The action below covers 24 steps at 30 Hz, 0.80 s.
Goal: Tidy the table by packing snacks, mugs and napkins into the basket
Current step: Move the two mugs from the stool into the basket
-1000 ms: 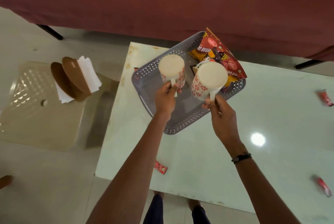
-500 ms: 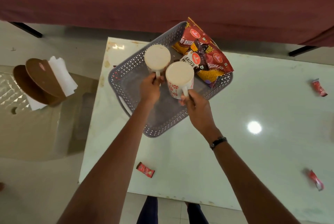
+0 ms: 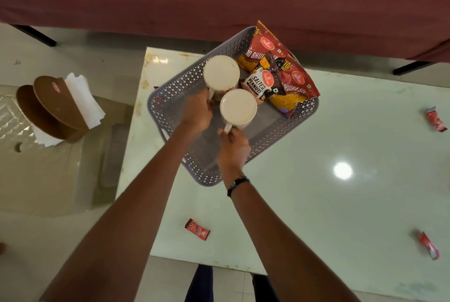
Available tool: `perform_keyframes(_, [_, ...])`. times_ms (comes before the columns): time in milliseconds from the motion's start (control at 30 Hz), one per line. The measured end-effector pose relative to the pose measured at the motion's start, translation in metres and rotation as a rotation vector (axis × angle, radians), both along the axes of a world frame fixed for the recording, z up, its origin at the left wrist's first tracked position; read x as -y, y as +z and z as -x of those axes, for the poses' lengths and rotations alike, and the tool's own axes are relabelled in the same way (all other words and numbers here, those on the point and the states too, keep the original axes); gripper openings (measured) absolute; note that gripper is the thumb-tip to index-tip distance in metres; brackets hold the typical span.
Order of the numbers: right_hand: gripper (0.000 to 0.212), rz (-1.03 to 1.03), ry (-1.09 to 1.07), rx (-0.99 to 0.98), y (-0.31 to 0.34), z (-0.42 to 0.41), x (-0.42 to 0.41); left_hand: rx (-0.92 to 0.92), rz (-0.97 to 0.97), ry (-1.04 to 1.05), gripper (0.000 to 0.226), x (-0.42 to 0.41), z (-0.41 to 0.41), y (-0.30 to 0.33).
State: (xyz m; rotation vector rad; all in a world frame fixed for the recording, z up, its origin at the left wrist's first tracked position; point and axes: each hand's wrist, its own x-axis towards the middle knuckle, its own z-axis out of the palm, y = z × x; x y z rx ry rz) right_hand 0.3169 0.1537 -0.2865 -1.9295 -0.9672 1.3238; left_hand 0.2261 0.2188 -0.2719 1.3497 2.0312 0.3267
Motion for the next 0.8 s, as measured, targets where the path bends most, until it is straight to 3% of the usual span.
perform_keyframes(100, [0.015, 0.054, -0.16, -0.13, 0.003, 0.013, -0.011, 0.029, 0.007, -0.096, 0.019, -0.004, 0.01, -0.003])
perform_keyframes(233, [0.011, 0.073, -0.25, -0.156, 0.003, 0.021, -0.017, 0.019, 0.008, -0.122, 0.015, -0.003, 0.013, -0.003])
perform_keyframes(500, [0.016, 0.111, -0.171, -0.129, 0.004, 0.016, -0.017, -0.012, -0.07, -0.097, 0.02, 0.001, 0.008, -0.005])
perform_keyframes(600, [0.008, 0.114, -0.136, -0.113, 0.01, 0.01, -0.015, 0.061, -0.103, 0.005, 0.023, 0.012, 0.012, -0.011])
perform_keyframes(800, [0.023, 0.068, -0.036, -0.023, 0.026, -0.014, 0.019, 0.226, -0.329, 0.195, 0.028, 0.073, 0.022, 0.015])
